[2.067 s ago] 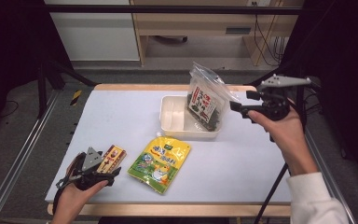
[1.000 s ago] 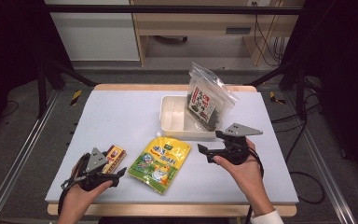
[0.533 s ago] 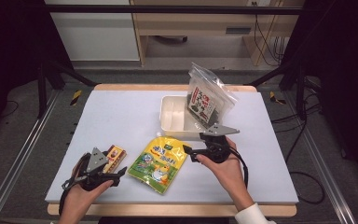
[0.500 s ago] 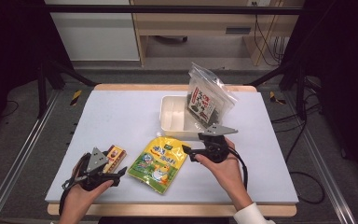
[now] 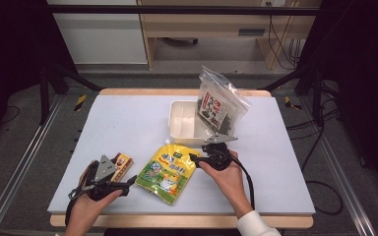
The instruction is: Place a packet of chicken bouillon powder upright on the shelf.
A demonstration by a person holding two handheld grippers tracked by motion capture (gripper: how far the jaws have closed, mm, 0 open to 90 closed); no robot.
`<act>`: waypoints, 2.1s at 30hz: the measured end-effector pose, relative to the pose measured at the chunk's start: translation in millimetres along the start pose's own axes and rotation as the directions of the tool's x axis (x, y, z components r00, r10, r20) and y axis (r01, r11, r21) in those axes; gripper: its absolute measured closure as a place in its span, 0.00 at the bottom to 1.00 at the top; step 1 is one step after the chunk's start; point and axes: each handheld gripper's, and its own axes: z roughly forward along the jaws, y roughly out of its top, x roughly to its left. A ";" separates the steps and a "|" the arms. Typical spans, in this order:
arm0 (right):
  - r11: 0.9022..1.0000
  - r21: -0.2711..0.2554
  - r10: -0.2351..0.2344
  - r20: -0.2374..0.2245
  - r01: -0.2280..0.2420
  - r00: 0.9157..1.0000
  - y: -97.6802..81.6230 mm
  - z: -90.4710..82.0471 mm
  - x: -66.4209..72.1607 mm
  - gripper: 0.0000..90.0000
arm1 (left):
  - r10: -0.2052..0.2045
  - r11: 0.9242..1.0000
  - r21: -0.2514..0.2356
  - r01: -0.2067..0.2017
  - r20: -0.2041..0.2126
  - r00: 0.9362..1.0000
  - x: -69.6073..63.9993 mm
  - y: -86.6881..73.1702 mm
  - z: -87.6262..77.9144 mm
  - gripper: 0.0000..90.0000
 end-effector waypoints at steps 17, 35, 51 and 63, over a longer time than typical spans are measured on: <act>0.993 0.084 0.078 0.002 -0.077 0.997 -5.2 34.0 -13.5 0.45 | -0.003 1.000 0.003 0.003 0.003 1.000 1.2 0.5 1.4 0.12; 0.991 0.095 0.096 -0.009 -0.095 0.995 -5.3 37.3 -13.8 0.47 | -0.007 1.000 -0.001 0.007 0.001 1.000 2.0 0.8 0.7 0.13; 0.993 0.016 0.115 -0.014 -0.114 0.993 1.2 19.4 -10.8 0.69 | -0.006 1.000 -0.005 0.006 -0.006 1.000 3.0 1.8 -0.8 0.13; 0.996 0.038 0.078 0.023 -0.079 0.997 -0.3 22.3 -6.2 0.89 | -0.005 1.000 -0.006 0.005 -0.007 1.000 2.7 2.1 -1.0 0.13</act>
